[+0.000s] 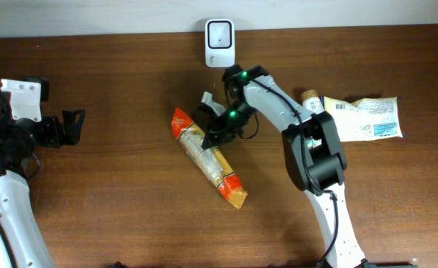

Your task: Scan the item barcode

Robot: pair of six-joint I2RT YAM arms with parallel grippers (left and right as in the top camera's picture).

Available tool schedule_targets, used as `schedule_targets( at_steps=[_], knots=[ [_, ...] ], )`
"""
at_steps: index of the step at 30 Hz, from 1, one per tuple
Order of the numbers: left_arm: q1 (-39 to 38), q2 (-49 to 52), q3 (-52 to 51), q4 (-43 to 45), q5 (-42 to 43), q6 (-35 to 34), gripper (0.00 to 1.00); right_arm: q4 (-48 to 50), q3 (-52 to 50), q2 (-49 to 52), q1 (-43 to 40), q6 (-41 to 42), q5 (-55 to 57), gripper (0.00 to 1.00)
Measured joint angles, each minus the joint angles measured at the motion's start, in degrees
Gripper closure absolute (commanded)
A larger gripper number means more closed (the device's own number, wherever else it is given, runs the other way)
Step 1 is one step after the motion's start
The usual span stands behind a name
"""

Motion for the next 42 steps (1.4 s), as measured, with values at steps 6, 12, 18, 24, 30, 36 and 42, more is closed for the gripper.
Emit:
schedule_targets(
  at_steps=[6,12,18,24,30,36,42],
  knots=[
    [0.0,0.0,0.0,-0.02,0.02,0.0,0.01,-1.44,-0.04,0.0,-1.9,-1.99,6.16,0.28],
    [0.0,0.0,0.0,-0.02,0.0,0.0,0.01,-6.14,-0.04,-0.02,-1.9,-6.71,9.27,0.23],
    [0.0,0.0,0.0,0.0,0.0,0.0,0.01,-9.64,-0.15,-0.02,-1.9,-10.38,13.73,0.21],
    [0.0,0.0,0.0,-0.02,0.02,0.0,0.01,-8.44,-6.95,-2.29,-1.97,-13.11,11.17,0.21],
    [0.0,0.0,0.0,0.0,0.0,0.0,0.01,-7.63,-9.6,-2.58,-2.93,-13.51,7.8,0.57],
    [0.0,0.0,0.0,-0.02,0.02,0.0,0.01,-7.37,-10.36,-2.54,-3.19,-13.86,7.28,0.96],
    [0.0,0.0,0.0,-0.02,0.0,0.0,0.01,-7.61,-10.6,-1.92,-3.19,-13.92,0.52,0.96]
  ],
)
